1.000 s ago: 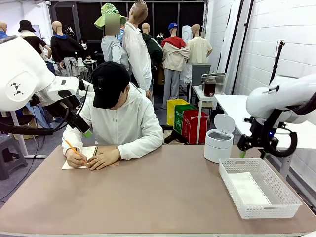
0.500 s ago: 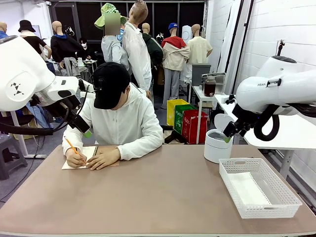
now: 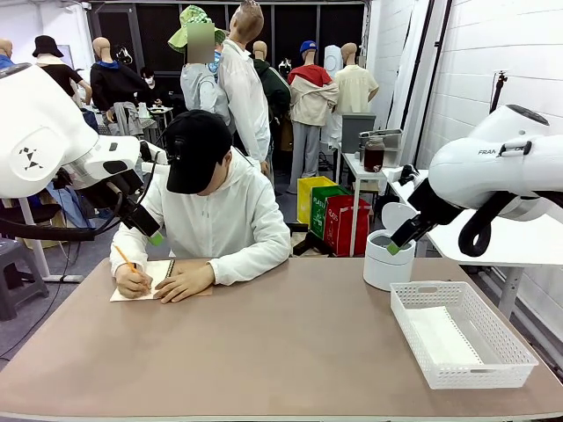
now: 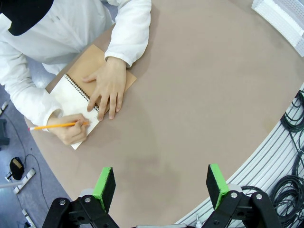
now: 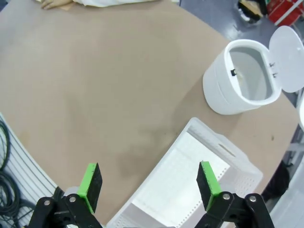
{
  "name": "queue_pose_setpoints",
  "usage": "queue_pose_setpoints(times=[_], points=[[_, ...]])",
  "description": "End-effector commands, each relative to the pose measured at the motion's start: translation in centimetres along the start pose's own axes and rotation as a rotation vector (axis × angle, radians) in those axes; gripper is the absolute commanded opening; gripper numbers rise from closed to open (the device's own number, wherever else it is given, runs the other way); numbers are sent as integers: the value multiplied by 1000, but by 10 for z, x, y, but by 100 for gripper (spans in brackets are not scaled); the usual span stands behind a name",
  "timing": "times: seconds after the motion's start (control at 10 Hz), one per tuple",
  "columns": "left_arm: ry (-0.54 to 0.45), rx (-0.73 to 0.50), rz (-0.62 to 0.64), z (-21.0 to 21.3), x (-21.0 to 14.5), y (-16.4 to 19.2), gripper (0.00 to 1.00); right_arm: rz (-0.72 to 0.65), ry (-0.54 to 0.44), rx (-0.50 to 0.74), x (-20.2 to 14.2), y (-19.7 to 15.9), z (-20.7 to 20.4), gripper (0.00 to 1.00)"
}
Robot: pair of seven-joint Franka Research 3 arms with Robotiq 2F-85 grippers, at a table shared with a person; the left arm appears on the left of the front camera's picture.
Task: Sort the paper based on its condition.
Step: If a person hands you a paper, place it in the Organizing basket , and if it's crumpled, put it in the Trash can.
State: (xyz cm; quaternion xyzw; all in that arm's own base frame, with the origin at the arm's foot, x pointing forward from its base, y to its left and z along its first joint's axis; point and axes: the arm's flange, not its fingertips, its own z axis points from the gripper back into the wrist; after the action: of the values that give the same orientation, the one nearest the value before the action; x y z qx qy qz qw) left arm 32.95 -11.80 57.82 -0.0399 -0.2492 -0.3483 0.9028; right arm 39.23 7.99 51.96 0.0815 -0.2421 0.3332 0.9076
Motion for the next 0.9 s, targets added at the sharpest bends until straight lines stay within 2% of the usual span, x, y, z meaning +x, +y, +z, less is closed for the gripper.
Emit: queue_pose_setpoints(times=[0.0,0.2,0.4,0.8], points=[[-6,-18,-6,1,0,0,100,-5,21,-28,5,-2,-2,100],[-6,-18,-6,1,0,0,100,3,4,-4,0,0,-1,100],[-6,-18,-6,1,0,0,100,108,-149,59,-4,25,16,100],[-6,-18,-6,1,0,0,100,282,-310,109,-17,63,39,100]])
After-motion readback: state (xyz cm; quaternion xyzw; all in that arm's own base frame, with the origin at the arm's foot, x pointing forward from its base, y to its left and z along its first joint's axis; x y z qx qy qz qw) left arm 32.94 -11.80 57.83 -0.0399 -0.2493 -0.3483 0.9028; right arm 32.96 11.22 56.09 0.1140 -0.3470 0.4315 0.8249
